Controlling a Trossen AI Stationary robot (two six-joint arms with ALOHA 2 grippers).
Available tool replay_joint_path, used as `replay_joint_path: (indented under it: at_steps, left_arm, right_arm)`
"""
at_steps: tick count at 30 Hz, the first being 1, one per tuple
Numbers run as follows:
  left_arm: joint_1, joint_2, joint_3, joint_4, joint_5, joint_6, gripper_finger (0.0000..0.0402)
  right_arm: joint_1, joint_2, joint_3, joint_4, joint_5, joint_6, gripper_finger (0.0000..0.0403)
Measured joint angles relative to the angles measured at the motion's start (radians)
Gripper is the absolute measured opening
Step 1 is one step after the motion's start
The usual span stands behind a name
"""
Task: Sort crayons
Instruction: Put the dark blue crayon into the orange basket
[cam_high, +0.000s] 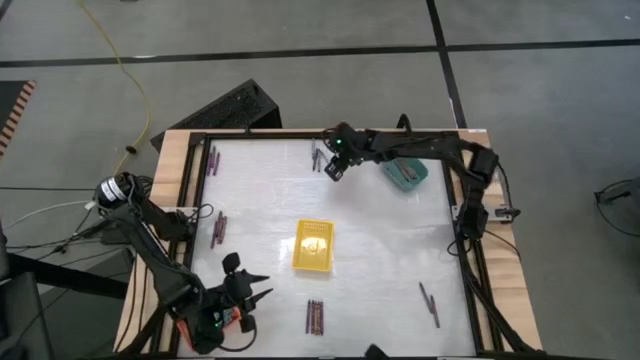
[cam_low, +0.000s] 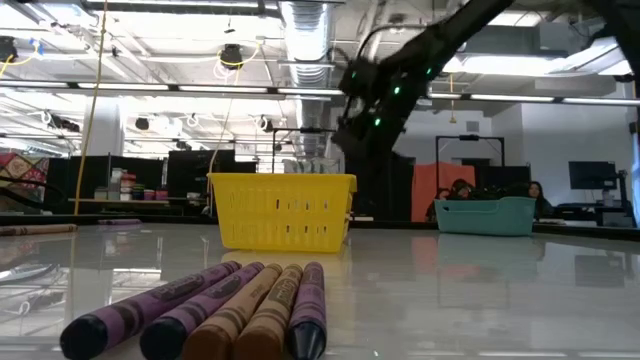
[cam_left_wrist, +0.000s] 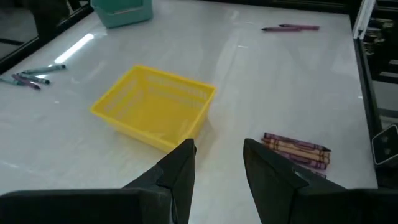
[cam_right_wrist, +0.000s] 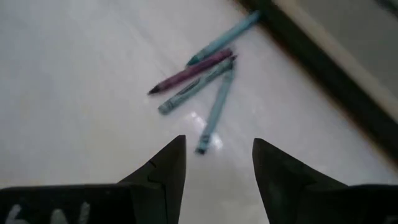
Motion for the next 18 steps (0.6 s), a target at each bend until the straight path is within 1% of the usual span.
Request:
replay_joint_path:
  at_steps: [7, 10, 14, 18]
  left_arm:
    - [0.013, 0.0, 0.0, 0.0, 0.0, -0.006, 0.0126]
    - [0.013, 0.0, 0.0, 0.0, 0.002, -0.019, 0.0126]
    - [0.012, 0.0, 0.0, 0.001, 0.011, -0.026, 0.0126]
    - [0.012, 0.0, 0.0, 0.002, 0.012, -0.027, 0.0125]
  right_arm:
    - [-0.003, 0.176, 0.109, 0.006, -0.022, -0.012, 0.018]
    - [-0.007, 0.229, 0.173, -0.051, -0.009, -0.017, 0.018]
    - [-0.01, 0.271, 0.221, -0.102, -0.007, -0.02, 0.0179]
    - [-0.012, 0.273, 0.231, -0.119, -0.007, -0.041, 0.017]
